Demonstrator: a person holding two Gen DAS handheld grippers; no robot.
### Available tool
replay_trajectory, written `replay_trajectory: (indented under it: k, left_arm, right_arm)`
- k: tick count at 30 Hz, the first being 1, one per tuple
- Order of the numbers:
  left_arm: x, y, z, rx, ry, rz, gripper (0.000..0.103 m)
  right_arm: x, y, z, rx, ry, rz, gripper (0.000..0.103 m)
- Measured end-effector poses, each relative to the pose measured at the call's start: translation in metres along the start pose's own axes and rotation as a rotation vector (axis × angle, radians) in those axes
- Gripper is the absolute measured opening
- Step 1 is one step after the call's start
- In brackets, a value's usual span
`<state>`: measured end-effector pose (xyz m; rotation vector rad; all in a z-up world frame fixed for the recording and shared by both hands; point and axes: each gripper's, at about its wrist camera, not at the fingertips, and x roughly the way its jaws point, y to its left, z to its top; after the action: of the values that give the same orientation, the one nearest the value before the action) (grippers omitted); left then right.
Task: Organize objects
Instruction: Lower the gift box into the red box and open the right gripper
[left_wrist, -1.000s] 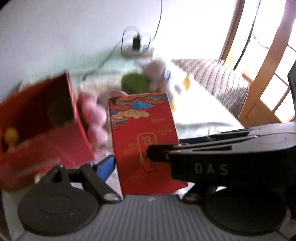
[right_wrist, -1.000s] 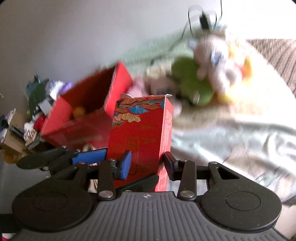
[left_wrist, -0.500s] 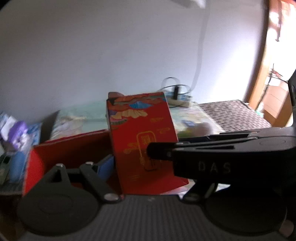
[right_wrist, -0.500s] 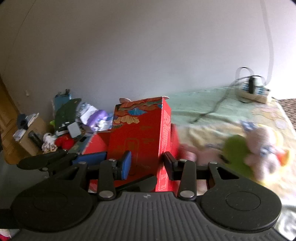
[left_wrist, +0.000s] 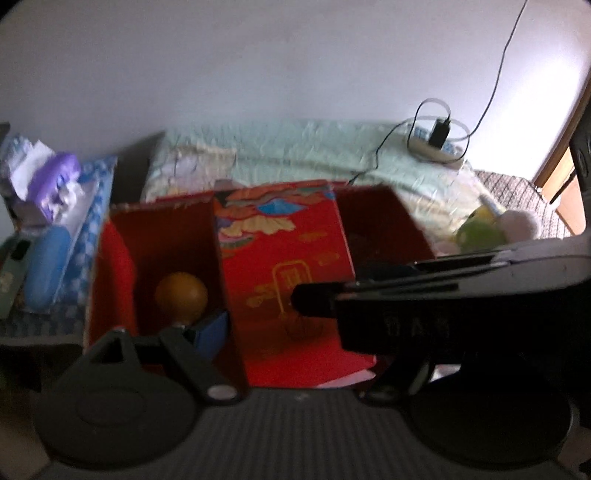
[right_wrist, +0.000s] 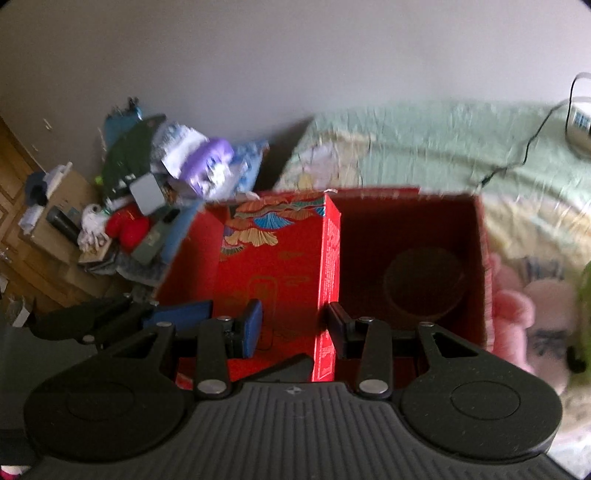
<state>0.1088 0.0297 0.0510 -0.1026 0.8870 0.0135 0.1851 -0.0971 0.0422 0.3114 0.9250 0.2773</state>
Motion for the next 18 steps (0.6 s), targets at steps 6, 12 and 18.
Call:
replay_trajectory:
  k: [6,12,18]
  left_arm:
    - [0.035,0.016,-0.006,-0.023,0.124,-0.018,0.080]
    - [0.052,0.023,-0.011,-0.055,0.203,-0.008,0.078]
    - [0.063,0.032,-0.016,-0.093,0.270,0.026,0.074]
  right_arm:
    - [0.039,-0.003,0.004,0.052,0.110,-0.037,0.042]
    - [0.061,-0.012,0.005,0.076,0.213,-0.025,0.042]
    - [0.080,-0.017,0.006,0.125,0.296,-0.017,0.042]
